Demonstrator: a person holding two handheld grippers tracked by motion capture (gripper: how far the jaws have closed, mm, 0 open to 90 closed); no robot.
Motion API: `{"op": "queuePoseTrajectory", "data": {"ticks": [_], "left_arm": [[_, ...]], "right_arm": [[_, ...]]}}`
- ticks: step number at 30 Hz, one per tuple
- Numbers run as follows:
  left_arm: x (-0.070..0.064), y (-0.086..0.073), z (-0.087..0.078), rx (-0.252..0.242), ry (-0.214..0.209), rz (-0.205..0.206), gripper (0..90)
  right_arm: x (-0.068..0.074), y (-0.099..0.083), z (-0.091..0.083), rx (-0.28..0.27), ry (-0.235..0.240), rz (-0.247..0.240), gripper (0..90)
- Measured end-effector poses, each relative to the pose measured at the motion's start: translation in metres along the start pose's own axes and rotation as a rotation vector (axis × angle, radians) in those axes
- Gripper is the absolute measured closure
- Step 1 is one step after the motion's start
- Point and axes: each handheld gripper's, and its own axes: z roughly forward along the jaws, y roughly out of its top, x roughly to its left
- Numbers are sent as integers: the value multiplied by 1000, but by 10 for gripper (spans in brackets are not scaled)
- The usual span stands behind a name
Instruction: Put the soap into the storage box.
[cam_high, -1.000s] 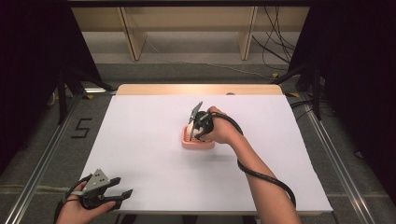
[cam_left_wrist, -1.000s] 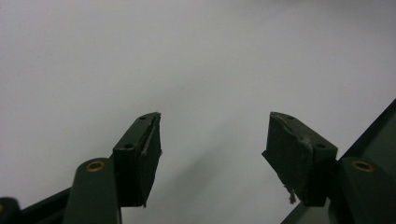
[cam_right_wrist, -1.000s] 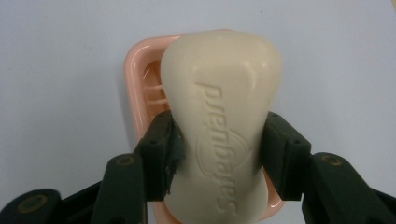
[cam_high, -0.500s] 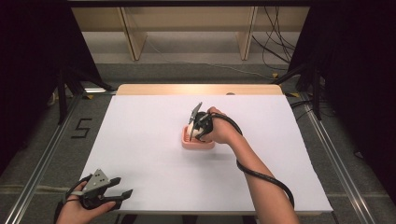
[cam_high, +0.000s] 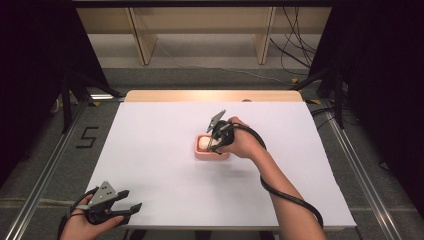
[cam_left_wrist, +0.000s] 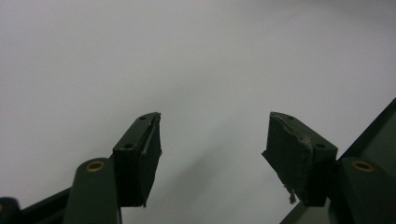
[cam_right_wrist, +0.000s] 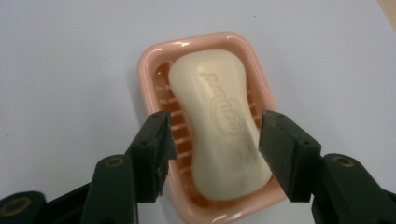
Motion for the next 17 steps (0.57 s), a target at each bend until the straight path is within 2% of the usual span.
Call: {"op": "queuePoseTrajectory", "data": {"ticks": [1, 4, 5, 6, 7, 8, 9, 10, 12, 13, 15, 17], "left_arm": [[0, 0, 0, 1, 1, 0, 352], [0, 0, 0, 0, 2, 1, 352], [0, 0, 0, 0, 2, 1, 352], [-1, 0, 1, -9, -1, -9, 352], [-1, 0, 1, -9, -2, -10, 352], [-1, 0, 1, -9, -1, -11, 352], [0, 0, 1, 3, 9, -4, 352], [0, -1, 2, -2, 16, -4, 352], [1, 0, 0, 6, 6, 21, 352], [0, 0, 2, -11, 8, 4, 352], [0, 0, 2, -11, 8, 6, 352], [0, 0, 2, -10, 8, 6, 352]], "right_arm": [[4, -8, -6, -19, -4, 66, 451], [6, -20, -14, -74, -7, 98, 452], [10, -25, -19, -82, -12, 155, 455], [11, -29, -21, -92, -19, 158, 458], [16, -37, -26, -107, -27, 196, 462], [18, -42, -29, -121, -15, 202, 465], [22, -47, -31, -143, -24, 228, 476], [26, -55, -36, -141, -20, 246, 493], [35, -69, -40, -153, -21, 293, 515], [38, -77, -42, -164, -23, 291, 520], [44, -87, -45, -159, -25, 295, 528], [50, -98, -51, -147, -30, 334, 533]]}}
